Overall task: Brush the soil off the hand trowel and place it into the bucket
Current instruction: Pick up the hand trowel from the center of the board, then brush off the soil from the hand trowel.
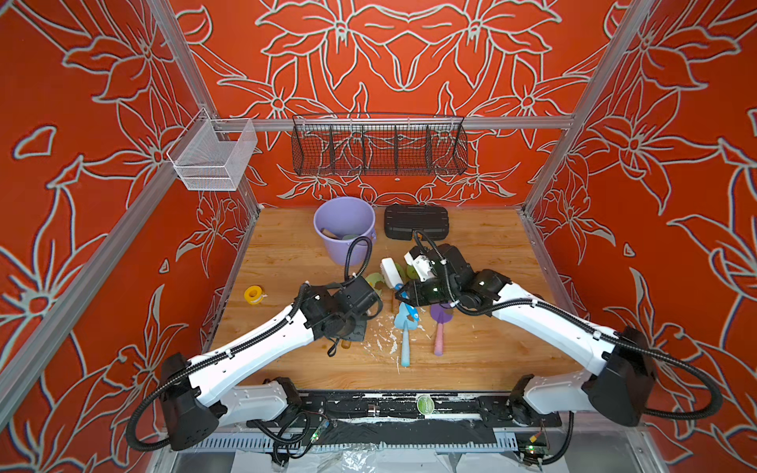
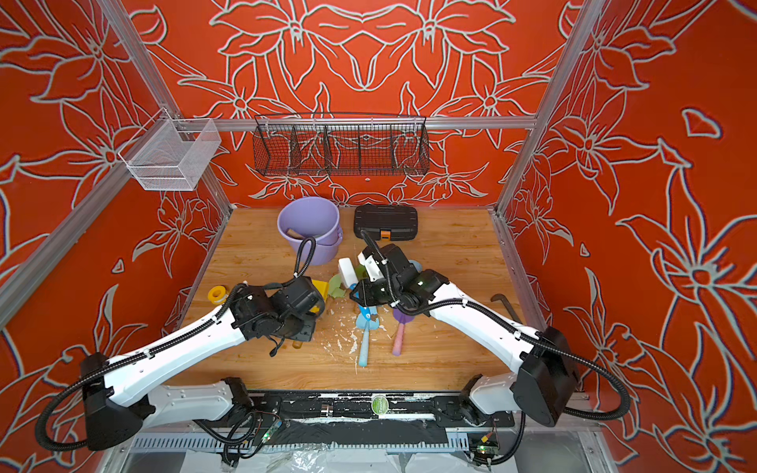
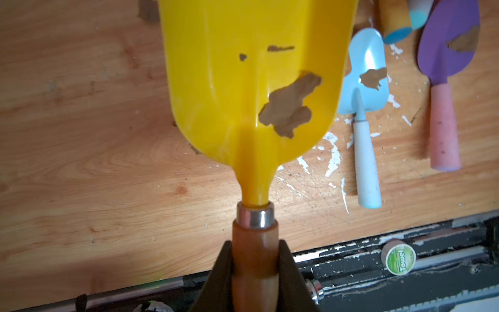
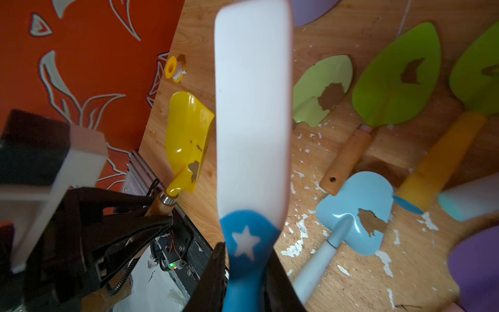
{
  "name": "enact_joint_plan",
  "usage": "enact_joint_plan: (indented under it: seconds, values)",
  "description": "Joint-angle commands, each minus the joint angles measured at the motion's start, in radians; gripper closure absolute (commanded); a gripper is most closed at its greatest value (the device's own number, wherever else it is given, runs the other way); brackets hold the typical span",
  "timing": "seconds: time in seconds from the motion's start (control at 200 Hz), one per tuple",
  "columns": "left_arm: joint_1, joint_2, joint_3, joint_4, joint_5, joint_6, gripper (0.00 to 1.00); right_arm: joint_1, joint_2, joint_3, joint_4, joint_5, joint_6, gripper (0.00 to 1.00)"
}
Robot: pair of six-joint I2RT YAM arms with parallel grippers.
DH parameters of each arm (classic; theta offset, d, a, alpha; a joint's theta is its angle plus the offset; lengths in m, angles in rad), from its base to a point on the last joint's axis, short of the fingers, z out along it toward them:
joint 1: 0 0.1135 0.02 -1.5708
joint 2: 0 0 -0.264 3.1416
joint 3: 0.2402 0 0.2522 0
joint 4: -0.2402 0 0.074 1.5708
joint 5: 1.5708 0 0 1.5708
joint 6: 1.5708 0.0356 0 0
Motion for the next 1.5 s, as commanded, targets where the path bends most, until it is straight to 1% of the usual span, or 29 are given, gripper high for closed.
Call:
enact_joint_plan:
  seconds: [0.0,0.09,0.15,0.28,0.43,0.666,0.891,1.056,1.171,1.246,1.496]
  values:
    - [0.037,0.010,0.037,-0.105,-0.035,0.073,1.00,0.044,0.042,0.072,-0.037,-0.003,-0.055,1.00]
    - [0.047,0.029,0.051,-0.136,-0.049,0.070,1.00,0.065,0.085,0.120,-0.056,-0.017,-0.077,1.00]
    - [0.057,0.037,0.045,-0.131,-0.025,0.074,1.00,0.077,0.110,0.136,-0.044,-0.031,-0.080,1.00]
    - [0.122,0.047,-0.007,-0.072,0.097,0.101,1.00,0.102,0.172,0.180,-0.041,-0.054,-0.090,1.00]
    - [0.201,0.024,-0.072,0.029,0.216,0.129,1.00,0.132,0.237,0.225,-0.063,-0.064,-0.104,1.00]
    - [0.247,0.003,-0.107,0.059,0.236,0.144,1.00,0.175,0.315,0.293,-0.081,-0.093,-0.116,1.00]
    - [0.271,-0.020,-0.119,0.056,0.239,0.148,1.00,0.202,0.390,0.339,-0.096,-0.119,-0.121,1.00]
    - [0.285,-0.038,-0.129,0.065,0.254,0.146,1.00,0.204,0.409,0.352,-0.115,-0.084,-0.123,1.00]
    - [0.285,-0.028,-0.127,0.062,0.257,0.148,1.00,0.205,0.422,0.366,-0.120,-0.087,-0.131,1.00]
    - [0.287,-0.026,-0.127,0.065,0.257,0.147,1.00,0.203,0.437,0.374,-0.137,-0.067,-0.140,1.00]
    - [0.287,-0.001,-0.120,0.043,0.233,0.138,1.00,0.175,0.506,0.406,-0.178,-0.003,-0.159,1.00]
